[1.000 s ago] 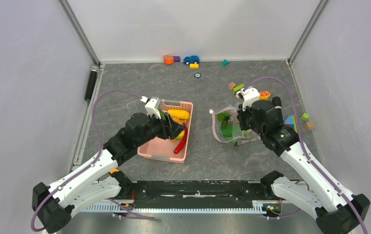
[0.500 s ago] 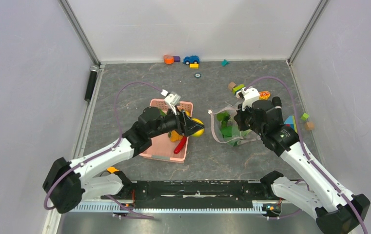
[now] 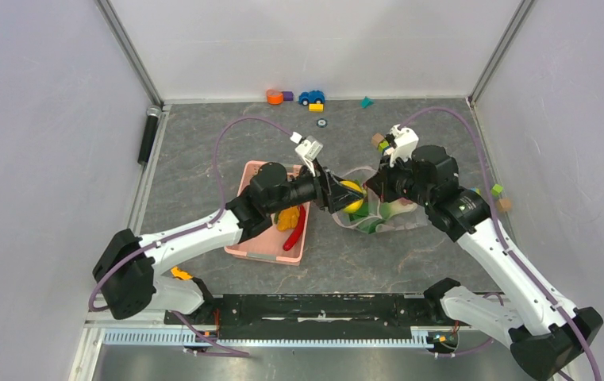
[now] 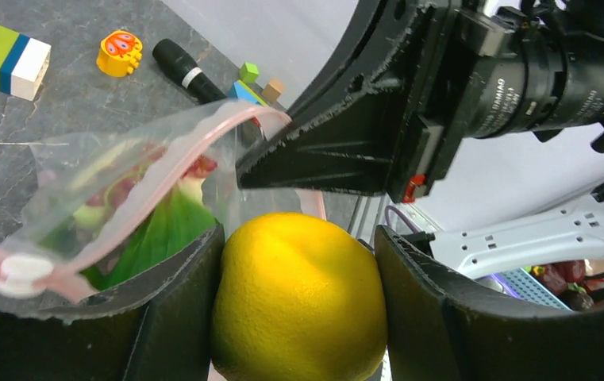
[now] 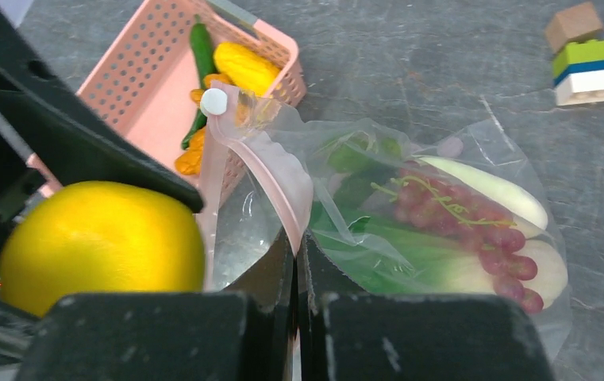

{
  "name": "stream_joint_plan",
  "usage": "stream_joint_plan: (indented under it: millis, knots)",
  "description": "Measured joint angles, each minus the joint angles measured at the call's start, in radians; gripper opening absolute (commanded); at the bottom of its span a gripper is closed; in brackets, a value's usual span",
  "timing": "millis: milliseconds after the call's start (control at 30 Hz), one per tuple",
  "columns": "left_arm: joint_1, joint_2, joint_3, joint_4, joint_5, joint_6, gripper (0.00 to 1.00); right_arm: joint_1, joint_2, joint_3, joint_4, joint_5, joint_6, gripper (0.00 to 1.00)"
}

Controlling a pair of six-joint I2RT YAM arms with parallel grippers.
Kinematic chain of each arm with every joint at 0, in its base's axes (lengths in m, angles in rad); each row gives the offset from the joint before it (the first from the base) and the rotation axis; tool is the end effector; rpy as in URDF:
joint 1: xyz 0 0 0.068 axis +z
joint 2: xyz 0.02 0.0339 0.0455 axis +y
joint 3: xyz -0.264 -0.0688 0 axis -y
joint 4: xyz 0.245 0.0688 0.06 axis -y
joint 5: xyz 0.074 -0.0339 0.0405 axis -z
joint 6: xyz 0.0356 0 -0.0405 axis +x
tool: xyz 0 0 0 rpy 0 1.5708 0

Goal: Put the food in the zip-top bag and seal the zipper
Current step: Place the fake fruit in the zipper food storage bag.

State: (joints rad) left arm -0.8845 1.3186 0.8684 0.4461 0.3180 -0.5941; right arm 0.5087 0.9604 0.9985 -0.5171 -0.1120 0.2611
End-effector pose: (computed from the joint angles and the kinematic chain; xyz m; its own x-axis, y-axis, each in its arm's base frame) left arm 0.1870 -0.2458 0.3161 -0.5244 -0.1989 -0.8279 0.7716 0.3001 -0.5608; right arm 0.1800 0.1049 0.3487 -0.5362 -0.0053 -0.8441 -0.4474 0.8498 0.2789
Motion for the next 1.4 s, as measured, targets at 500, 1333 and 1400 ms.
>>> stream_joint_plan:
  millis: [500, 1333, 1400]
  knots:
    - [-0.085, 0.048, 0.015, -0.025, -0.356, 0.063, 0.39, -0.003, 0.019, 0.08, -0.022, -0.162, 0.035, 0.0]
    - [-0.095, -0.082, 0.012, -0.138, -0.419, 0.091, 1.0, 0.0, 0.004, 0.084, -0.031, -0.042, 0.013, 0.0]
    - [-0.095, -0.13, -0.003, -0.153, -0.439, 0.091, 1.0, 0.0, -0.002, 0.084, -0.034, -0.011, 0.005, 0.0]
